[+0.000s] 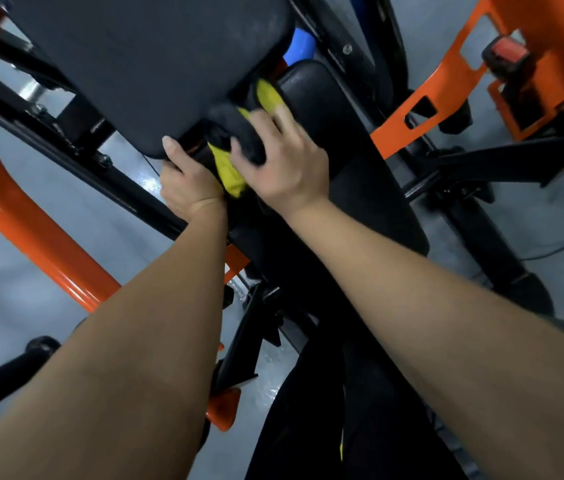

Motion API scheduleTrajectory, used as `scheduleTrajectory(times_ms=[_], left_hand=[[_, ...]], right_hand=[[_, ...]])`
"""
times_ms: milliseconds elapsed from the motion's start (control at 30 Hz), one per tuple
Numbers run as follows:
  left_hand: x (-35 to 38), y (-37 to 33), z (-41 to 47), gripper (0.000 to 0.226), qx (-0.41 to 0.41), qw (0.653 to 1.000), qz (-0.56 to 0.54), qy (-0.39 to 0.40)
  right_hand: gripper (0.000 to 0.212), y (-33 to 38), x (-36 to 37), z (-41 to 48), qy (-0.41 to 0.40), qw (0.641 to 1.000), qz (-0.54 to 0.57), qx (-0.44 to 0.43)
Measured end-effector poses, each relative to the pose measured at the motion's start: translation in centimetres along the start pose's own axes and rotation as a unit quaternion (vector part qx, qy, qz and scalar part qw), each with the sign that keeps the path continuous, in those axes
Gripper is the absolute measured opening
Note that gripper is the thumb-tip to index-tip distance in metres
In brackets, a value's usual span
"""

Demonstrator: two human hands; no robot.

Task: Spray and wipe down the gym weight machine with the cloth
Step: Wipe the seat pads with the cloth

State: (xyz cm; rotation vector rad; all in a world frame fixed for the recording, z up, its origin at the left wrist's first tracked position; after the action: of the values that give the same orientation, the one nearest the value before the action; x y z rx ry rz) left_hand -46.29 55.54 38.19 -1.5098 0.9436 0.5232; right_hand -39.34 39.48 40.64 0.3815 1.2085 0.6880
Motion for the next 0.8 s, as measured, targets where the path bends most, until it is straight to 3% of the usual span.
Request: scheduleTrajectory(times_ms=[233,367,467,633,700,800], left_hand=[[0.1,0.1,-0.2,0.055,0.002,1.0,0.009,-0.002],[0.1,0.1,-0.2,0.061,0.011,1.0,0.024,-0.005],[0.0,0.2,-0.3,0.064,0.013,0.999,0.036,-0.016],[-0.2,-0.2,-0.8,0.065,0.011,0.998,0.06,-0.022],[-0.6,-0.5,-0.9,0.065,0.015,0.997,0.065,-0.032],[-0.5,-0.8,-1.3,0.067,0.028,0.997,0.07,-0.034]], right_hand=[[0.033,-9.0,-3.1,-18.1,0.168,0.983,-0.054,-0.043],[0.033,-10.9,-3.5,-20.7,0.242,0.968,-0.069,-0.019],[0.032,-8.7,-4.3,-17.3,0.226,0.972,-0.014,-0.064],[0.03,-2.9,-4.8,-7.4,0.056,0.995,0.054,-0.061],[0.034,-2.0,-2.7,-7.2,0.078,0.993,0.019,-0.086],[0.035,-4.2,-1.5,-11.5,0.116,0.991,-0.016,-0.058]])
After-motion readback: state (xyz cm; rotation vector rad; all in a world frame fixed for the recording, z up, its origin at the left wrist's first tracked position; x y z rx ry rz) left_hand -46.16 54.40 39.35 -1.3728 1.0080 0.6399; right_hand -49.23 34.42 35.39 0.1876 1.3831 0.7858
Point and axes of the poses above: each hand's wrist, its own z-axis towards the middle knuckle, its own x-axis out of the palm, y = z × x, the point moved 6 cm from there along z, towards the middle knuckle, and after that the axes turned 6 degrees about -y, right-handed, at the moved point
